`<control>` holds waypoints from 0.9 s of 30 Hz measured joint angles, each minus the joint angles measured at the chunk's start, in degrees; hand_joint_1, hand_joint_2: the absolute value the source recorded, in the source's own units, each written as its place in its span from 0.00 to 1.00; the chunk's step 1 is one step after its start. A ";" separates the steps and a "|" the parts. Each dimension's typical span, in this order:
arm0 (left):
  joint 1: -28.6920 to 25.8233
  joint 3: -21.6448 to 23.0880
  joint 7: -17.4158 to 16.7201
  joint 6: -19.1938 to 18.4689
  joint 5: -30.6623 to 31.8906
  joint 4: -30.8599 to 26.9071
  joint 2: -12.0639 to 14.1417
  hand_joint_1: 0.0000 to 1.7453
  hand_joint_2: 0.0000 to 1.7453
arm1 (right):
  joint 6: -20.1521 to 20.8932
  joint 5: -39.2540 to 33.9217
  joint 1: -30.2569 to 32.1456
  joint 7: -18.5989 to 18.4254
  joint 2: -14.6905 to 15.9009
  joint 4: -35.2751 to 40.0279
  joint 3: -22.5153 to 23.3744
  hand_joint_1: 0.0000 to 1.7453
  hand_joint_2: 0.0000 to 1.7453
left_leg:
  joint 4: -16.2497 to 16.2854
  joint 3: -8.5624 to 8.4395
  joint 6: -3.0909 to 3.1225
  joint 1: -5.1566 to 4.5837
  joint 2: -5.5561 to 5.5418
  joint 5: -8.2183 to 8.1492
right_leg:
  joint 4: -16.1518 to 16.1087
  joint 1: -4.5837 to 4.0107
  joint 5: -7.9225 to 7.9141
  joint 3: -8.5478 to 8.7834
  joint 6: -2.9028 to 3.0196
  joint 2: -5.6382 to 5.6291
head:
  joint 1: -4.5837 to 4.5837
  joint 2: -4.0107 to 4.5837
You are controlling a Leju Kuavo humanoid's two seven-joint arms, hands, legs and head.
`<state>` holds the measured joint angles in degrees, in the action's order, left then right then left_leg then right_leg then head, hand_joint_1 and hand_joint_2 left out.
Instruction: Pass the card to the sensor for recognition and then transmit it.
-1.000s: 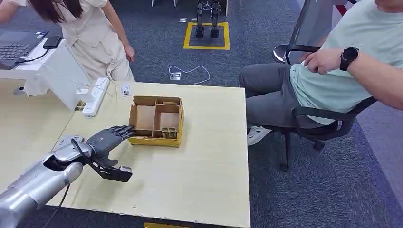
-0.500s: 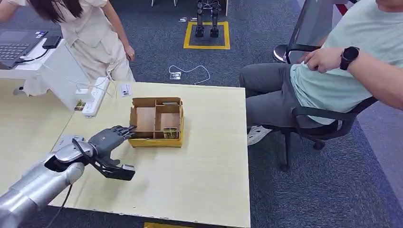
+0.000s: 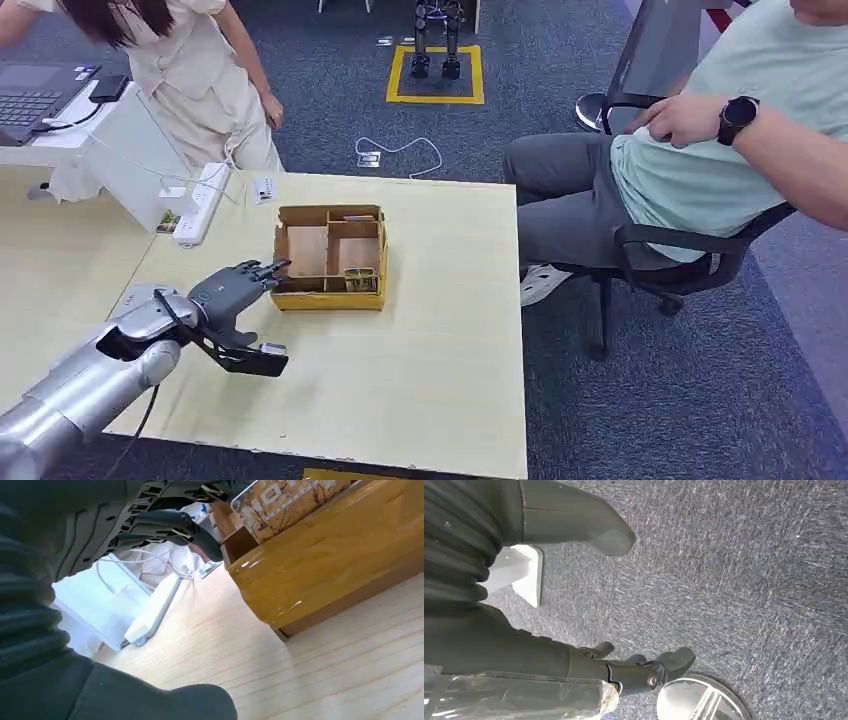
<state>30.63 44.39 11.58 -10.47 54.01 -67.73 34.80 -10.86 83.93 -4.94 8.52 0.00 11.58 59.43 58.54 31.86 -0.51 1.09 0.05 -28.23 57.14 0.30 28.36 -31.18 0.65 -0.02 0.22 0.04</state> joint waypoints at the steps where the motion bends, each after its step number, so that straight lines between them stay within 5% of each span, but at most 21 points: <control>1: 0.00 -0.02 0.00 0.02 0.00 0.00 -0.06 0.00 1.00 | 0.00 0.00 0.00 0.00 0.00 0.00 0.00 0.00 1.00 | 0.00 0.00 0.00 0.00 0.00 0.00 | 0.00 0.00 0.00 0.00 0.00 0.00 | 0.02 0.00; 27: -1.82 -3.02 -0.87 1.86 -1.92 -1.84 -3.37 0.00 1.00 | -0.11 0.02 0.01 -0.07 -0.02 0.00 0.44 0.00 1.00 | 0.01 0.03 0.00 0.00 0.00 0.00 | 0.00 0.00 -0.01 -0.02 0.00 0.00 | 0.00 0.00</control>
<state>28.82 41.37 10.71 -8.61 52.09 -69.57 31.43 -10.97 83.95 -4.93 8.46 -0.02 11.58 59.86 58.55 31.89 -0.51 1.09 0.05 -28.23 57.14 0.31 28.36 -31.20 0.65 -0.02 0.22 0.04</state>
